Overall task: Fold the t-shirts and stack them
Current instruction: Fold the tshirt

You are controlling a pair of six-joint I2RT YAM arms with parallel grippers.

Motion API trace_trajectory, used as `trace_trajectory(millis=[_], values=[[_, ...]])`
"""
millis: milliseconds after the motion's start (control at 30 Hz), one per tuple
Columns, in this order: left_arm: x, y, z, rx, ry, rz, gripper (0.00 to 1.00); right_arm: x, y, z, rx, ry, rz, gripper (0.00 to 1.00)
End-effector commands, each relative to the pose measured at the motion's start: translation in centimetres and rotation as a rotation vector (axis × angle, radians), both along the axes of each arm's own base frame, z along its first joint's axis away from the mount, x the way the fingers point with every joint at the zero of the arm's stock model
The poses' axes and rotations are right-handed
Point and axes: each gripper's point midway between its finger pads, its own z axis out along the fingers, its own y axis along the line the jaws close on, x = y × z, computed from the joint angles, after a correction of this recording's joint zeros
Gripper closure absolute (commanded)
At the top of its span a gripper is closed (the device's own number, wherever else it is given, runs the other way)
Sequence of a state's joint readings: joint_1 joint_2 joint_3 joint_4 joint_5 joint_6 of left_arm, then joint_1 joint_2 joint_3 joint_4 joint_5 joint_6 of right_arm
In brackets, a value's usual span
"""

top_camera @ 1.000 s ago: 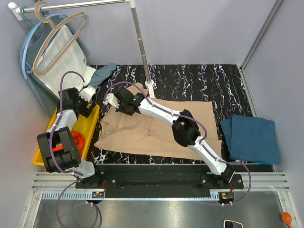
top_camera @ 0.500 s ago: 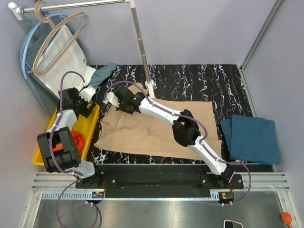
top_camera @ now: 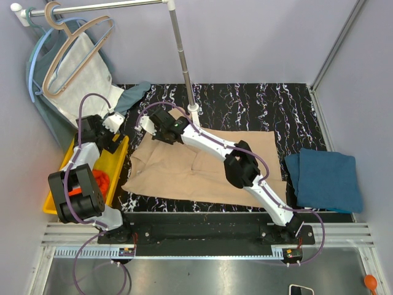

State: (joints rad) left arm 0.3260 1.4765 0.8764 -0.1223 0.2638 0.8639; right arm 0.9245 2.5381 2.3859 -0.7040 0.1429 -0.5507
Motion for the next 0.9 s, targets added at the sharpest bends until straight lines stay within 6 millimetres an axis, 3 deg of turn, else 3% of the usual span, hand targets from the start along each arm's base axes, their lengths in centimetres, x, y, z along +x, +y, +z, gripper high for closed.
trace_trajectory(millis=[0,433,500,567,633,667,800,867], values=[[0.6,0.7,1.0,0.031,-0.044,0.007,0.01,2.0,0.0,2.7,0.037,-0.069,-0.026,1.0],[0.4,0.7,0.7,0.037,-0.037,0.006,0.01,2.7,-0.5,1.8,0.027,-0.069,-0.052,0.98],[0.4,0.6,0.7,0.04,-0.037,0.002,0.01,2.9,-0.7,1.7,0.024,-0.072,-0.064,0.87],[0.3,0.6,0.8,0.039,-0.038,0.001,0.01,2.8,-0.8,1.8,0.023,-0.072,-0.069,0.64],[0.3,0.5,0.9,0.038,-0.041,-0.001,0.01,2.7,-0.8,1.8,0.023,-0.07,-0.074,0.54],[0.3,0.5,1.0,0.034,-0.042,-0.002,0.01,2.6,-0.9,2.0,0.027,-0.069,-0.077,0.44],[0.1,0.1,1.6,0.027,-0.054,-0.011,0.01,2.4,-0.9,3.1,0.051,-0.069,-0.091,0.28],[-0.1,-0.3,2.1,0.021,-0.054,-0.023,0.01,2.4,-1.0,4.2,0.064,-0.079,-0.099,0.25]])
